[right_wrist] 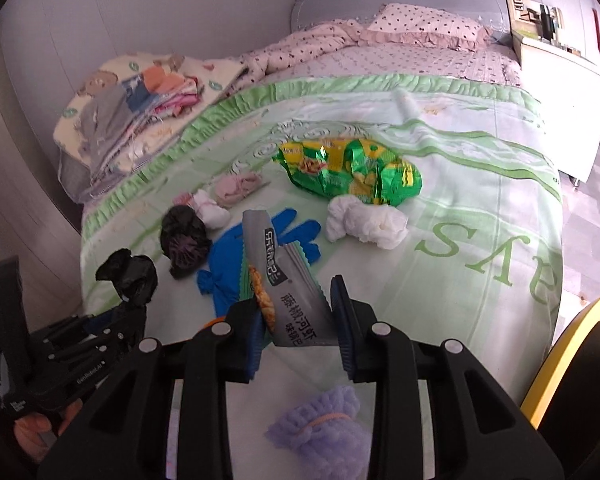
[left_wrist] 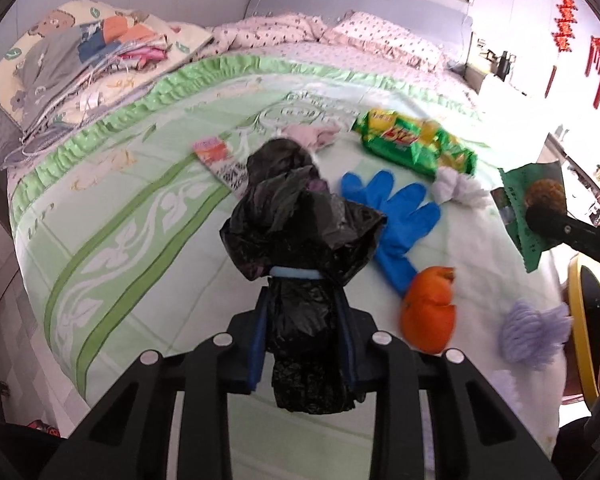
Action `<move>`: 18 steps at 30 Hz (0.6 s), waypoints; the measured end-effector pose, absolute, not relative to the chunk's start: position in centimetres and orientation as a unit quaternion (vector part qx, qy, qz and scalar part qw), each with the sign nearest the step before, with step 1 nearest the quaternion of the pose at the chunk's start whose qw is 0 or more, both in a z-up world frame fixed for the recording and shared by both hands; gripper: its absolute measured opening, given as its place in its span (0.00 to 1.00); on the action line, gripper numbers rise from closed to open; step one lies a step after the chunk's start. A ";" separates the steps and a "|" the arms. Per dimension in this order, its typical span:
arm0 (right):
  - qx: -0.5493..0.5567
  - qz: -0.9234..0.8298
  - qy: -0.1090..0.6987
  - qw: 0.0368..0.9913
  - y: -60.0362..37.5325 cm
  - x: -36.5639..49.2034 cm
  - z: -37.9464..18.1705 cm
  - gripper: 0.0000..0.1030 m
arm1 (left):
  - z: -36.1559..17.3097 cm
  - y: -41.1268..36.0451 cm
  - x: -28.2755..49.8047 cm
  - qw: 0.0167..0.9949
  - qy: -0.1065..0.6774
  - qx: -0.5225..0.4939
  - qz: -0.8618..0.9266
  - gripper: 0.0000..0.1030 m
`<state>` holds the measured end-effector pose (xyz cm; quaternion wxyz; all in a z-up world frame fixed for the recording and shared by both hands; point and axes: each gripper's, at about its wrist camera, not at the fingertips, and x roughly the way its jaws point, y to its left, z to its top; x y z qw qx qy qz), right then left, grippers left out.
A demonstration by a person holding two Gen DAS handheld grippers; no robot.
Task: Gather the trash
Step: 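Carry the black bag and green packet over the yellow-rimmed bin with both tools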
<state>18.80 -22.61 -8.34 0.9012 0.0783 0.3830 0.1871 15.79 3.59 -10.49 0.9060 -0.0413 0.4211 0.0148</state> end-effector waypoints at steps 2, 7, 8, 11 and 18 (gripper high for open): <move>0.087 0.183 0.380 0.902 -23.2 18.2 -7.5 0.28 | -9.6 3.3 15.1 0.911 0.411 -0.044 0.008 0.27; 0.109 0.175 0.376 0.903 -24.4 16.2 -5.6 0.29 | -7.5 2.7 13.4 0.918 0.394 -0.048 -0.008 0.27; 0.110 0.174 0.375 0.904 -24.6 15.7 -5.2 0.29 | -7.1 2.5 13.1 0.920 0.390 -0.047 -0.009 0.27; 0.100 0.171 0.365 0.910 -25.3 13.8 -3.8 0.29 | -5.8 1.7 12.3 0.922 0.382 -0.051 -0.020 0.27; 0.086 0.157 0.348 0.920 -28.0 10.0 -0.3 0.29 | -3.0 -1.9 11.4 0.928 0.367 -0.035 -0.055 0.27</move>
